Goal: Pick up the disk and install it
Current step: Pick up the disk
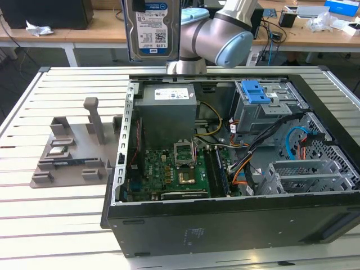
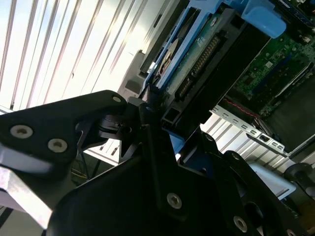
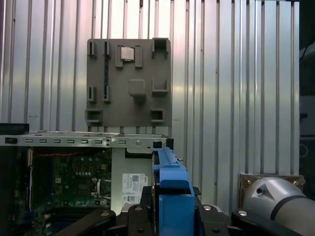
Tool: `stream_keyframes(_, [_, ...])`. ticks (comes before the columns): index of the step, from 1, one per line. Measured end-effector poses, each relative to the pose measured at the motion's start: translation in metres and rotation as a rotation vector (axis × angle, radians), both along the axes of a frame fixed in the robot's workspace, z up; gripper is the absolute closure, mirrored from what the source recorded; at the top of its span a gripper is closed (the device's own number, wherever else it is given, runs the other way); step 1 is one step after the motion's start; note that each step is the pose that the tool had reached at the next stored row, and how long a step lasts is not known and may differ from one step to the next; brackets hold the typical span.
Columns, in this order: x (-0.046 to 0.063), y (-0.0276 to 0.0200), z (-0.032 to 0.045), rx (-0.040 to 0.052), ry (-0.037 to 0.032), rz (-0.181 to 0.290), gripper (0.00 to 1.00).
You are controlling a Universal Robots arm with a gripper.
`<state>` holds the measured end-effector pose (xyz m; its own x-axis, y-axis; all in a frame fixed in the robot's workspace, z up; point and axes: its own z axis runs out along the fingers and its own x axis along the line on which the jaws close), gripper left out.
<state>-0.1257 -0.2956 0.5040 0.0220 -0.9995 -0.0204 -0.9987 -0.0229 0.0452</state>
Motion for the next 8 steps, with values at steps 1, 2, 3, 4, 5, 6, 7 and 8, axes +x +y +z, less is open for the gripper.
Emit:
stream_keyframes(1, [0.0029,-0.0030,0.0000,-0.0001,0.0003,0.000,0.63])
stream_keyframes(2, [0.0038,-0.0044,0.0000,-0.0001,0.0003,0.000,0.63])
stream_keyframes(3, [0.0046,-0.0056,0.0000,-0.0001,0.0004,0.000,0.63])
stream_keyframes(4, [0.0059,-0.0075,0.0000,-0.0001,0.0005,0.000,0.63])
stream_keyframes(5, [0.0069,-0.0088,0.0000,-0.0001,0.0005,0.000,0.63])
stream_keyframes(6, [0.0080,-0.0101,0.0000,-0.0001,0.0007,0.000,0.63])
stream_keyframes(7, [0.0096,-0.0116,0.0000,-0.0001,0.0009,0.000,0.63])
stream_keyframes(8, [0.0110,-0.0130,0.0000,-0.0001,0.0012,0.000,0.63])
